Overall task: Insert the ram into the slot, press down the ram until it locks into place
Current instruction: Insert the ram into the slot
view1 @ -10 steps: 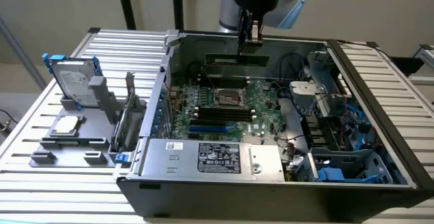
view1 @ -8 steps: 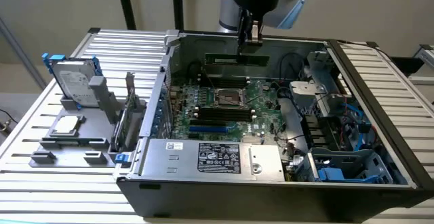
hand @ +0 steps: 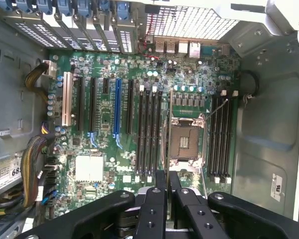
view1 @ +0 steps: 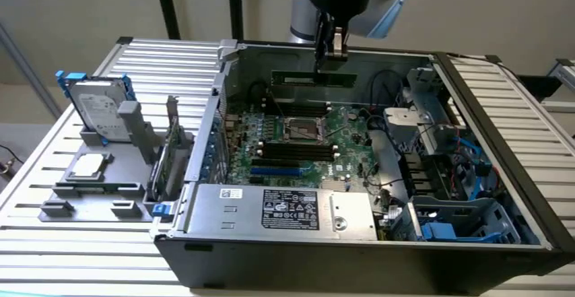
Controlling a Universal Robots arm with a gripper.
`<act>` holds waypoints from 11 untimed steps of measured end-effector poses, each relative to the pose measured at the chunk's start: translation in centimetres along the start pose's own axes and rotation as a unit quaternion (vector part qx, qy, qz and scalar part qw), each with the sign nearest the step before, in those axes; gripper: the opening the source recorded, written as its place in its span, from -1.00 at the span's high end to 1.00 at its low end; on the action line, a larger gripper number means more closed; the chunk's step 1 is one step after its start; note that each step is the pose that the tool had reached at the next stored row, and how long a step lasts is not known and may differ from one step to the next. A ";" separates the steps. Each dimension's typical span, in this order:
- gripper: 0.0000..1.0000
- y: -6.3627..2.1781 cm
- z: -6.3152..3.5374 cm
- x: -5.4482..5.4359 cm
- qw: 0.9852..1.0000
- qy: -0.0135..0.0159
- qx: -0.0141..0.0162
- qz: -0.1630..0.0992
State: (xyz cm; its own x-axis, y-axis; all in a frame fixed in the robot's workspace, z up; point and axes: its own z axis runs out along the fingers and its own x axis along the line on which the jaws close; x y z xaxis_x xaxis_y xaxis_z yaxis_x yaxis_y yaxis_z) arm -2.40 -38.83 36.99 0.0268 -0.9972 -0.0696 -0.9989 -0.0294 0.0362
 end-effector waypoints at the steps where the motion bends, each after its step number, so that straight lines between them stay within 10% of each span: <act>1: 0.73 0.00 0.00 0.0 1.000 0.000 0.000 0.000; 11: 0.73 -0.05 1.22 0.1 1.000 0.000 0.000 0.000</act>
State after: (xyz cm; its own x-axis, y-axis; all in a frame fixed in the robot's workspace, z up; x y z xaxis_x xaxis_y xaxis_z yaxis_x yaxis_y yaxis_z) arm -2.40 -38.83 35.76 0.0269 -0.9972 -0.0699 -0.9989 -0.0295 0.0363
